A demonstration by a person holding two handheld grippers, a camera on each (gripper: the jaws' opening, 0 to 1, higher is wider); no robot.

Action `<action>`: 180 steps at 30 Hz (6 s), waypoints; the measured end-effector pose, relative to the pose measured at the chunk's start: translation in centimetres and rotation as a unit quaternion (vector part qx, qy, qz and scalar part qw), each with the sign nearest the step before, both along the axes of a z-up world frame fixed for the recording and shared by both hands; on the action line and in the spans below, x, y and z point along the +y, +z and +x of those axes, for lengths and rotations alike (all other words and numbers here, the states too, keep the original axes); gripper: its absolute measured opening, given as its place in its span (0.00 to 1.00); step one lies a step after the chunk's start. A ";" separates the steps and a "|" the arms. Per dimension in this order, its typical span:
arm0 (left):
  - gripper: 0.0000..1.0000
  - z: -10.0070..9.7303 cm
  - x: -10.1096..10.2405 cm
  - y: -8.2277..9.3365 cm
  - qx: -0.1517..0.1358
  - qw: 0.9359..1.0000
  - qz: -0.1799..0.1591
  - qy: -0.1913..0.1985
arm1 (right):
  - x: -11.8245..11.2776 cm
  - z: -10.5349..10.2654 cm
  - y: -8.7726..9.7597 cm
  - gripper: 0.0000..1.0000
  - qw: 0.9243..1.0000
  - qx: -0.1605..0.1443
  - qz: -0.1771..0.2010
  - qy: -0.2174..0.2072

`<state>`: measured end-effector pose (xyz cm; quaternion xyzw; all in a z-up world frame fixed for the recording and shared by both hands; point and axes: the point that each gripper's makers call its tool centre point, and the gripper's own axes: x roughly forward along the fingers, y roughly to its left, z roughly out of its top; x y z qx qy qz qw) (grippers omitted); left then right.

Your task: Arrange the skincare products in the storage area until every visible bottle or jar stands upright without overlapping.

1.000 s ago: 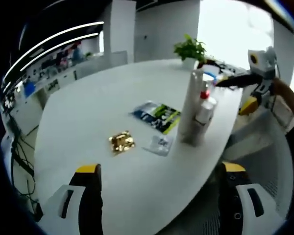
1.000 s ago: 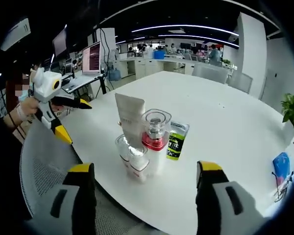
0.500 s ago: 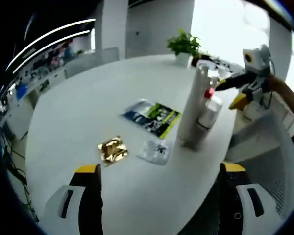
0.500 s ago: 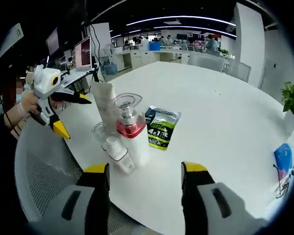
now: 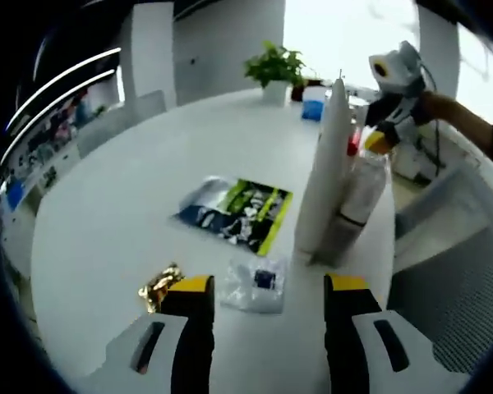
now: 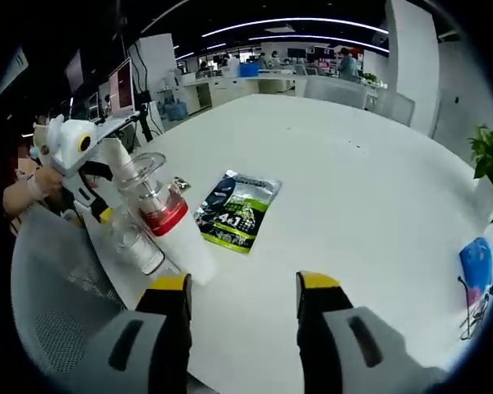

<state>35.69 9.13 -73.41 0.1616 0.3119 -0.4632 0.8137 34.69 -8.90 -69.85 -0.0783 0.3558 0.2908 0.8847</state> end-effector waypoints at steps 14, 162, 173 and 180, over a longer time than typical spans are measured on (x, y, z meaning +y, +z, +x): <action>0.25 1.8 -0.7 -4.1 0.012 0.999 0.038 -0.010 | -0.7 1.2 -0.5 0.50 1.000 0.009 -0.021 0.007; 0.00 3.1 8.1 12.7 -0.083 0.985 -0.115 0.102 | 20.5 2.3 14.1 0.16 0.948 -0.153 0.119 0.251; 0.00 0.5 8.6 12.4 -0.064 0.986 -0.116 0.097 | 20.5 -3.1 11.3 0.20 0.953 -0.123 0.092 0.260; 0.00 -2.2 8.5 11.0 -0.037 0.992 -0.092 0.080 | 20.2 -6.7 8.8 0.20 0.961 -0.081 0.119 0.236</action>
